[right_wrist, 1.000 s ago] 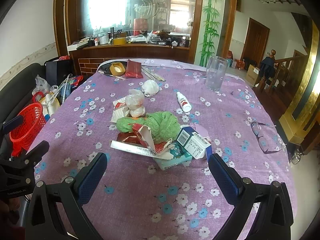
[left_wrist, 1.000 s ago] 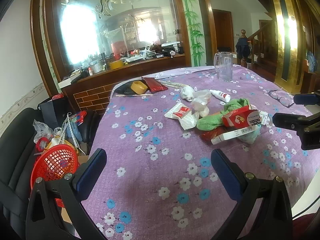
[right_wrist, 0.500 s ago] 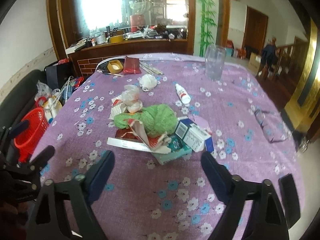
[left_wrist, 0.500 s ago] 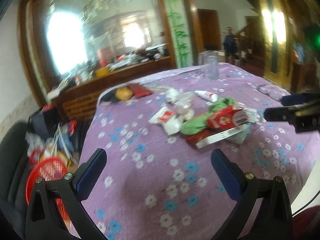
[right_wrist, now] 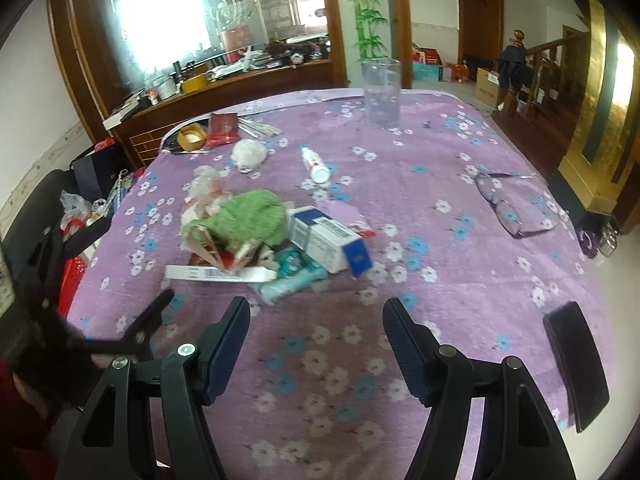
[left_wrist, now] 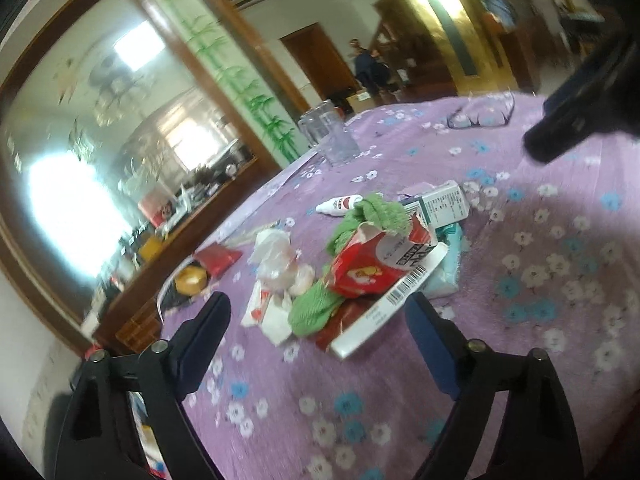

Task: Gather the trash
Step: 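Lower the left tool onto the red-and-white paper cup and close it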

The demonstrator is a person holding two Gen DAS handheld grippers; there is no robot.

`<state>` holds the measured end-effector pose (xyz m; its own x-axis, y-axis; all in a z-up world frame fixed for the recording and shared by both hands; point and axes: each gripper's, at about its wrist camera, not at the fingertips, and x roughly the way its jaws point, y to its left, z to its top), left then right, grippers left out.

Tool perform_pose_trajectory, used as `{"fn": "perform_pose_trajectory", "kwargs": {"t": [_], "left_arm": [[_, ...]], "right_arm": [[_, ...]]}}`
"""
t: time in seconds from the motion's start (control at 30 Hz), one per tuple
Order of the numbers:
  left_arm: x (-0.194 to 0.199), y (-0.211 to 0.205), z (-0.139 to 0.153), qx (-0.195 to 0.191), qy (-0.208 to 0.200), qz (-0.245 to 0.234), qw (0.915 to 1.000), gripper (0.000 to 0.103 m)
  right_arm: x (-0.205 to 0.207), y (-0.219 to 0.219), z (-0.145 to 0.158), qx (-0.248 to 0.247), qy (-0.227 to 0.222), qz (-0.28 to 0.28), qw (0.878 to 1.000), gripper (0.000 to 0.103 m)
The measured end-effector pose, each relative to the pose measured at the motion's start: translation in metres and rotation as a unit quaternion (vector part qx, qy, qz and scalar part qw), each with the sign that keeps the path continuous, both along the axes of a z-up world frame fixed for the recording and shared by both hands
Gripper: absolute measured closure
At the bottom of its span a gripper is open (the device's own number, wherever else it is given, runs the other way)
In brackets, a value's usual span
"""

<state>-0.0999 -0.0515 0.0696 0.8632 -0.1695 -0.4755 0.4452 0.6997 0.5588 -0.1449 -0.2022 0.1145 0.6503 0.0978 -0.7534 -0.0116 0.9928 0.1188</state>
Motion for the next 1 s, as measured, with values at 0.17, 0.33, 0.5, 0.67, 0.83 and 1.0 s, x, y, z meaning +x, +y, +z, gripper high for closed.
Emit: {"fn": "perform_pose_trajectory", "kwargs": {"t": [0.17, 0.33, 0.5, 0.67, 0.83, 1.0], "left_arm": [[0.017, -0.016, -0.022, 0.046, 0.003, -0.021, 0.9987, 0.04], [0.015, -0.016, -0.024, 0.041, 0.007, -0.032, 0.9986, 0.043], [0.007, -0.011, -0.021, 0.009, 0.03, -0.033, 0.999, 0.043], [0.009, -0.023, -0.019, 0.026, 0.011, -0.049, 0.9984, 0.043], [0.013, -0.033, -0.019, 0.069, 0.03, -0.112, 0.9908, 0.043], [0.021, -0.04, -0.024, 0.098, 0.043, -0.134, 0.9851, 0.055]], "right_arm": [[-0.007, -0.018, -0.002, -0.006, 0.005, -0.014, 1.0, 0.03], [-0.01, -0.032, -0.005, -0.011, 0.014, -0.028, 0.999, 0.03], [-0.011, -0.043, -0.008, -0.011, 0.022, -0.043, 0.999, 0.03], [-0.008, -0.039, -0.01, -0.011, 0.028, -0.042, 0.999, 0.03], [-0.008, -0.031, -0.013, -0.015, 0.033, -0.031, 0.999, 0.03], [-0.011, -0.034, -0.017, -0.011, 0.038, -0.042, 0.998, 0.03]]}}
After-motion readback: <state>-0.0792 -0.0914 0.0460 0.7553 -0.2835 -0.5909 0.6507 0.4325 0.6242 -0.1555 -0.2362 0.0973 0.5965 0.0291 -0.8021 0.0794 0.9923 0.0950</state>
